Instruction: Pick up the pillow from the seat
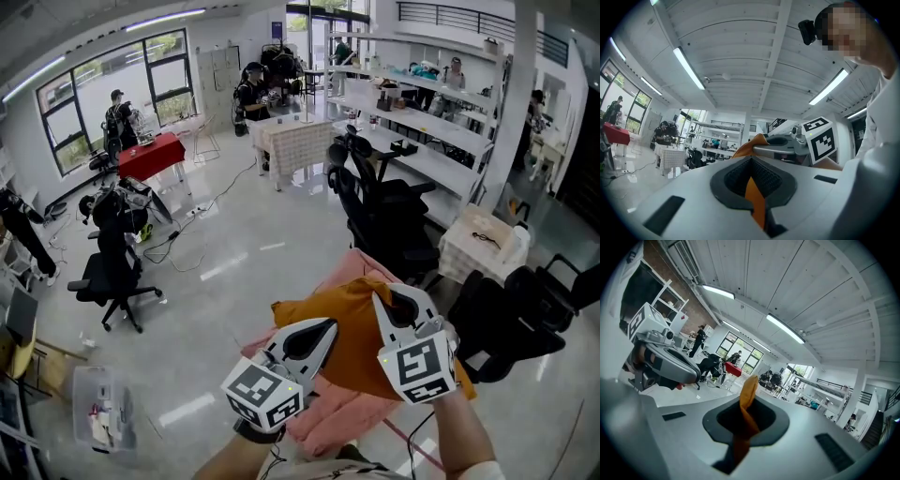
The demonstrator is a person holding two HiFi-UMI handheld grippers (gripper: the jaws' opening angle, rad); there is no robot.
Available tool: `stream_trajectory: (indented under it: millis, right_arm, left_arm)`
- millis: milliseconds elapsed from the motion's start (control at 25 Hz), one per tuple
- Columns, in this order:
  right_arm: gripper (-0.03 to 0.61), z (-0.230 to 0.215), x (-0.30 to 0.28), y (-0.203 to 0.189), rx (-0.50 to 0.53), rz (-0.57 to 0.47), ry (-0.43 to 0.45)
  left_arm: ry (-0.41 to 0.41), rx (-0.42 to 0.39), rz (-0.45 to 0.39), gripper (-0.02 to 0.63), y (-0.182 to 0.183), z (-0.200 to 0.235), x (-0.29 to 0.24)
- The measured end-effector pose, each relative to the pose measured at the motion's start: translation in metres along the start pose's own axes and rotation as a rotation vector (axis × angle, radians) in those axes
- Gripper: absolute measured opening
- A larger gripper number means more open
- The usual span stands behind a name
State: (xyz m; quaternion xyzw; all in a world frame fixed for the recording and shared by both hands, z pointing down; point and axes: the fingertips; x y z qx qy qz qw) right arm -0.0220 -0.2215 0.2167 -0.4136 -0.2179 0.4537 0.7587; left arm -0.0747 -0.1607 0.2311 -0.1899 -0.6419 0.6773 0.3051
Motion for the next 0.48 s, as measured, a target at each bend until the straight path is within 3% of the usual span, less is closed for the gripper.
stream_trajectory:
  millis: [480]
  right_arm:
    - [0.025,0.0037,0.0083,0.0017,0.003,-0.006,-0.005]
  left_arm:
    - [0.001,-0.003,0.002,0.011,-0.0048,-0.0016,0.0026]
Point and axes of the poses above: the fingertips, and each gripper's own axes: x backward along the fingers, z to its left, y out of its top, and after that the axes turned 12 degrees about -y, right-handed
